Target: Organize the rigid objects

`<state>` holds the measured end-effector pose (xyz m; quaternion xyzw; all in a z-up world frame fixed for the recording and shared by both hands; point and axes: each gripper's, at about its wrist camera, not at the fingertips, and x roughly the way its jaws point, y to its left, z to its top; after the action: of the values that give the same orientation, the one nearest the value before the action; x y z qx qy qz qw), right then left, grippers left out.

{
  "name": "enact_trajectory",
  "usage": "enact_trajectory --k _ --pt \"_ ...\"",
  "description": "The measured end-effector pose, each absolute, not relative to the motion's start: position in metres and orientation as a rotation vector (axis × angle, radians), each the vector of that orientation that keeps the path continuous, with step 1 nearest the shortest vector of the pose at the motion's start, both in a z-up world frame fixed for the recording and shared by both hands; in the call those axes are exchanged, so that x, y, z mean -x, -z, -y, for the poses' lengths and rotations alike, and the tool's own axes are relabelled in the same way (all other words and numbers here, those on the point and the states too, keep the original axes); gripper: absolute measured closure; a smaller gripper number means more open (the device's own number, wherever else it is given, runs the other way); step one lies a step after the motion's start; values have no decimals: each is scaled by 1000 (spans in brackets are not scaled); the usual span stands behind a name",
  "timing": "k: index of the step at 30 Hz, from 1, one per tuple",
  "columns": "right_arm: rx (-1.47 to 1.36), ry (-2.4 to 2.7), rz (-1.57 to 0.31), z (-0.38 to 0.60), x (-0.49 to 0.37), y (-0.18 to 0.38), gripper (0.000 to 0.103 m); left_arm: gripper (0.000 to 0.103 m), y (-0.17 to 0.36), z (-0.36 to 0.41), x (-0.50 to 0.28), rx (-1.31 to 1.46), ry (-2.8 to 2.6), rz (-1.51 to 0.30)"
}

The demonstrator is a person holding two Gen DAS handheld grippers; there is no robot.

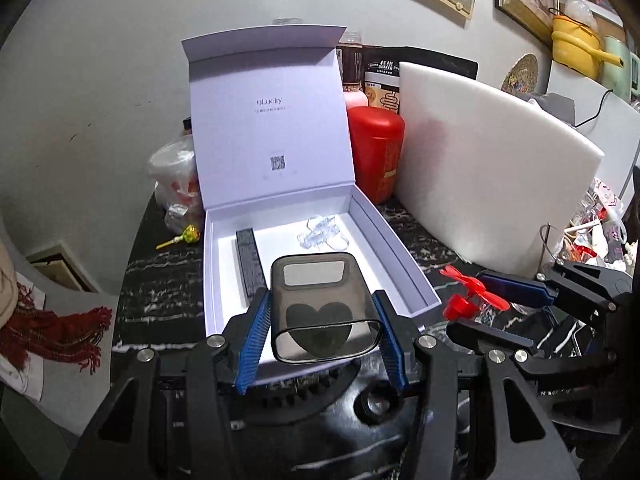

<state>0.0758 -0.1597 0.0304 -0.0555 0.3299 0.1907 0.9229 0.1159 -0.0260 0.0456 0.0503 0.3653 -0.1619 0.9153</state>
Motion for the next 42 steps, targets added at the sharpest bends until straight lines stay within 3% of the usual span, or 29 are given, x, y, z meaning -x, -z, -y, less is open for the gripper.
enact_trajectory --k 24,42 --pt "110 -394 -624 146 -178 -39 62 53 -46 12 -212 -118 293 -714" --pt "123 -354 -668 148 -252 -14 62 53 1 12 -276 -93 271 -800"
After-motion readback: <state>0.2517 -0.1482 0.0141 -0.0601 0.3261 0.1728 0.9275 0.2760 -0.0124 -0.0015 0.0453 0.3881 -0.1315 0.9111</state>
